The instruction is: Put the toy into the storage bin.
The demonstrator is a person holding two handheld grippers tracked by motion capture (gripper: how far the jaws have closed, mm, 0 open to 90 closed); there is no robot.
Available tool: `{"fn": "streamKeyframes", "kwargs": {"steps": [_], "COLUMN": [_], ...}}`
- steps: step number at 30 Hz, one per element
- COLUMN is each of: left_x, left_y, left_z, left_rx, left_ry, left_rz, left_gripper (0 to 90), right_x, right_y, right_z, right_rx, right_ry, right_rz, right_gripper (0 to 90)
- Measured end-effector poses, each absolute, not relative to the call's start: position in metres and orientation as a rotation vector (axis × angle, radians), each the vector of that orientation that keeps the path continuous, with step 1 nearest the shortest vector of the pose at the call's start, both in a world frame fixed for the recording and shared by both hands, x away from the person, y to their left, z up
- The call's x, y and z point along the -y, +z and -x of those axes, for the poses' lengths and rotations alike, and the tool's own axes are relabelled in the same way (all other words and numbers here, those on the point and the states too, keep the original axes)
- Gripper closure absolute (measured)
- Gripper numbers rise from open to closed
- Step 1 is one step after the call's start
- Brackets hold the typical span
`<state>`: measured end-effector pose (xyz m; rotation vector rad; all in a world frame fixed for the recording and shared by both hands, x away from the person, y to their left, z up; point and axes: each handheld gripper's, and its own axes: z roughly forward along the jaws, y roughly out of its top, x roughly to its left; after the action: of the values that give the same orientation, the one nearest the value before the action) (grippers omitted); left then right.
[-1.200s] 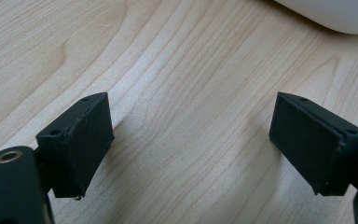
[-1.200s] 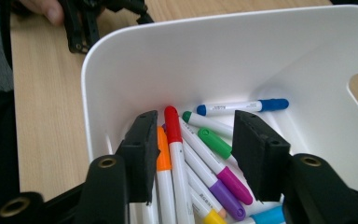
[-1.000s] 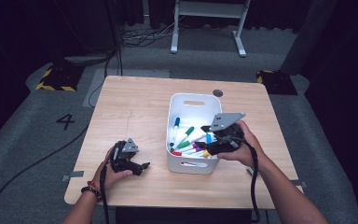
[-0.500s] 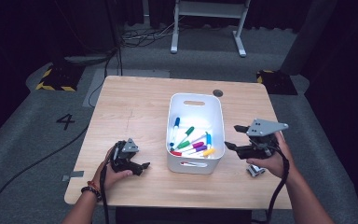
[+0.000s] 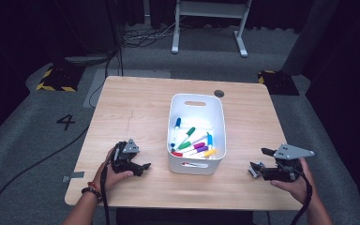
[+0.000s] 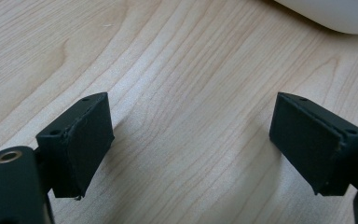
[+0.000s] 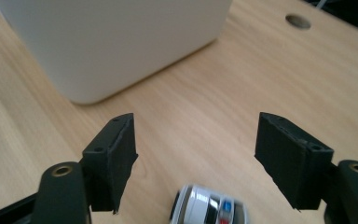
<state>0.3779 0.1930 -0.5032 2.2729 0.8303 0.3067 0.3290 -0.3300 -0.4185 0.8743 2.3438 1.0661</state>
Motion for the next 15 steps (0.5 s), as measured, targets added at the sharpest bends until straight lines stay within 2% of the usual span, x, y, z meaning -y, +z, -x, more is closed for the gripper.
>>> {"fn": "streamKeyframes", "kwargs": {"steps": [7,15], "left_x": [-0.193,-0.193], "left_y": [-0.503,-0.503], "left_z": [-0.378,-0.378], "left_rx": [-0.826,-0.826], "left_ry": [0.308,0.308], "left_rz": [-2.272,-2.272], "left_gripper": [13.6,13.6], "right_x": [0.356,0.374], "right_y": [-0.450,-0.480], "right_z": [-0.320,-0.328], "right_rx": [-2.379,-2.391], "right_ry": [1.056,1.047], "right_rz": [-0.933,-0.999], "right_gripper": [27.4,27.5]}}
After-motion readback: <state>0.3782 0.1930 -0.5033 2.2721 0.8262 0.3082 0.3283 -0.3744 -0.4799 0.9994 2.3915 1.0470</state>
